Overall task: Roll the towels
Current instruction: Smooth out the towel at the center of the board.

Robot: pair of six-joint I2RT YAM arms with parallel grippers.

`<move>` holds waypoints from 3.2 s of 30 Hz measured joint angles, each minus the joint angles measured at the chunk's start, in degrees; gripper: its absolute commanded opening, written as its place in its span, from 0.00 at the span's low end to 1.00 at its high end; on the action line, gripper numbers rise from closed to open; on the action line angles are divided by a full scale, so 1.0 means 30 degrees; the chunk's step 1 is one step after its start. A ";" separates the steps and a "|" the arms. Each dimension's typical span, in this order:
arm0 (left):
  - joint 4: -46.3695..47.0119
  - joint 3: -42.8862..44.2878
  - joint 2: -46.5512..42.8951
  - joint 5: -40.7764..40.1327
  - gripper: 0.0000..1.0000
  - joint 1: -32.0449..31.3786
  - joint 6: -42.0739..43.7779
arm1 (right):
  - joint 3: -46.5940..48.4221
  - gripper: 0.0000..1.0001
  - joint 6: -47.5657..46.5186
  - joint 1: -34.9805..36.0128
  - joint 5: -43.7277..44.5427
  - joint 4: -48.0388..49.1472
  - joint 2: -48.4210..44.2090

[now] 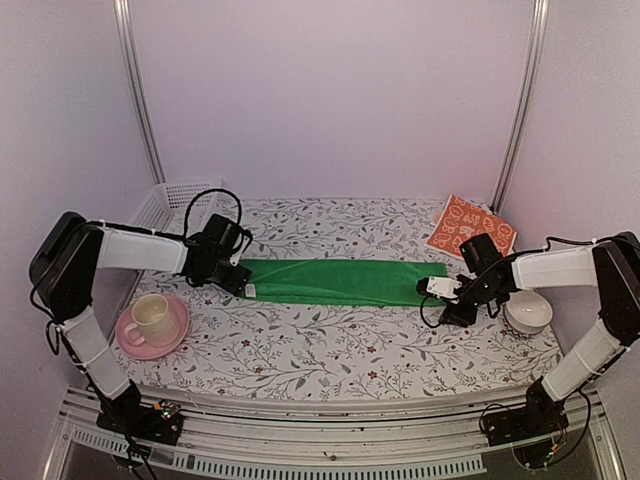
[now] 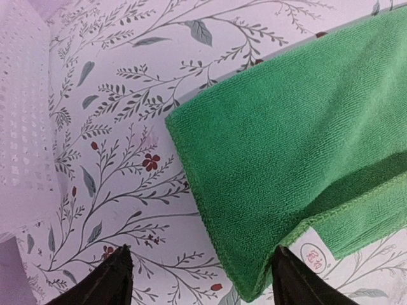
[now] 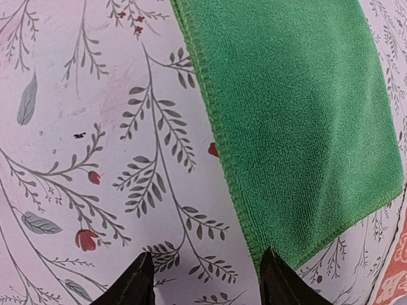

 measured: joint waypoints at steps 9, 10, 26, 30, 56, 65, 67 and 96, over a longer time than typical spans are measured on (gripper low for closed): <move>0.0022 -0.0743 -0.1093 -0.0357 0.55 -0.0131 -0.0393 | 0.0000 0.55 -0.0262 0.0015 -0.0386 -0.1086 -0.0007; 0.0015 -0.0816 -0.1137 -0.0408 0.54 -0.0146 -0.0525 | 0.0000 0.55 -0.0262 0.0015 -0.0386 -0.1180 -0.0036; -0.0503 -0.0838 -0.3104 -0.1195 0.65 -0.0423 -0.1348 | 0.3606 0.59 0.2018 0.0015 -0.0969 -0.3169 -0.1974; 0.0313 0.0576 -0.2222 0.1355 0.53 0.0976 -0.1712 | 0.4852 0.59 0.3490 0.0022 -0.1377 -0.3118 -0.1974; 0.1020 0.3177 0.3373 0.7730 0.33 0.3439 -0.2375 | 0.3614 0.59 0.5508 0.2463 -0.0364 -0.0874 0.0998; 0.1107 0.3359 0.3657 0.7577 0.34 0.3475 -0.2382 | 0.3191 0.59 0.5391 0.2492 -0.0291 -0.0721 0.1515; 0.1129 0.3359 0.3665 0.7439 0.35 0.3483 -0.2382 | 0.3140 0.59 0.5377 0.2499 -0.0291 -0.0721 0.1574; 0.1413 0.3767 0.4816 0.7359 0.04 0.3599 -0.2455 | 0.2973 0.59 0.5246 0.3111 -0.0080 -0.0721 0.2251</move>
